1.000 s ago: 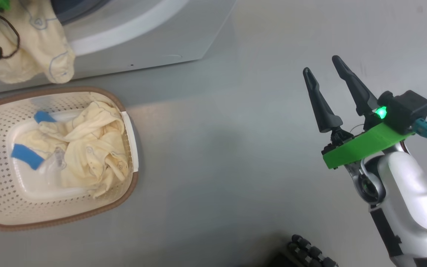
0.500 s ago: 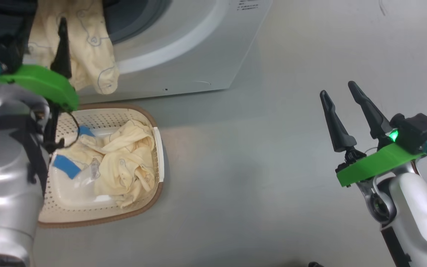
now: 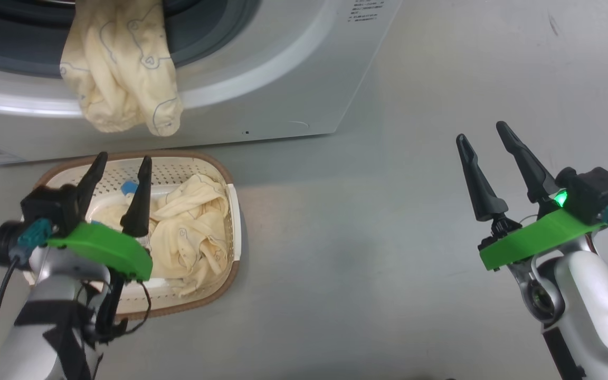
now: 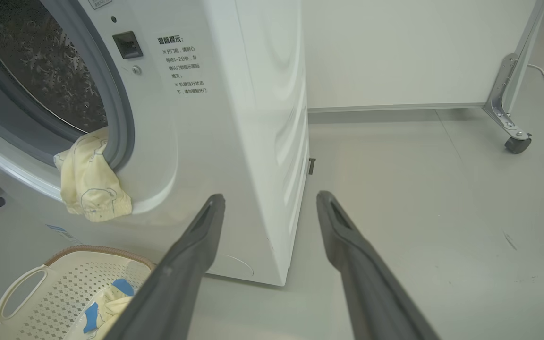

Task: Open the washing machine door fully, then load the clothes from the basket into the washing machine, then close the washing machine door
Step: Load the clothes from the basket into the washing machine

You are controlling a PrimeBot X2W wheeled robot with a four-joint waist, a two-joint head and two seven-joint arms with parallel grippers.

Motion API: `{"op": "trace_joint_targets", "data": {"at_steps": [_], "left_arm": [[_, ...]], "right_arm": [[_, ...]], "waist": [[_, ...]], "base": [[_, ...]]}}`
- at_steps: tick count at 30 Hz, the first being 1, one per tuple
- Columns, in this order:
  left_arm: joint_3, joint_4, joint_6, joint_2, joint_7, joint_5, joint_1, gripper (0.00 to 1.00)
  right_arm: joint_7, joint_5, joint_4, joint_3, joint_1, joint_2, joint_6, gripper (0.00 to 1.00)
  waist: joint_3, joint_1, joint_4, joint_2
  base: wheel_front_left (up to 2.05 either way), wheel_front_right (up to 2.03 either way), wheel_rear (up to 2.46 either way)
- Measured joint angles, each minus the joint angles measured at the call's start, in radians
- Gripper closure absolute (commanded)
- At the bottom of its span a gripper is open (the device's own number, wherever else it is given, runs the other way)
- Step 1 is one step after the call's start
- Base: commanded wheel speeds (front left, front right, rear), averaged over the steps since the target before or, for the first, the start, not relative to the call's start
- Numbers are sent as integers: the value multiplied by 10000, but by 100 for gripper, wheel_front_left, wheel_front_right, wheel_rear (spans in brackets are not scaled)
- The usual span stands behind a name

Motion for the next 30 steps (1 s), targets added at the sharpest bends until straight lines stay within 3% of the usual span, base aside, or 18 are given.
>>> {"op": "trace_joint_targets", "data": {"at_steps": [7,17,25,30], "left_arm": [[558,-3333,1089,422,495,-75,2425,0],[1133,-5473,2171,650,700,38,4272,0],[1256,-5687,2255,809,1166,-15,4524,0],[1074,-5001,1985,853,1517,-217,3732,0]], "right_arm": [[0,0,-54,-10,0,27,0,0],[0,0,-77,-10,-3,94,0,0],[0,2,-104,35,-20,174,0,0],[0,15,-151,104,-37,217,0,0]], "waist": [[154,0,-131,0],[172,0,-244,0],[360,0,-318,0],[594,0,-476,0]], "base": [[0,0,0],[0,0,0],[0,0,0],[0,0,0]]}}
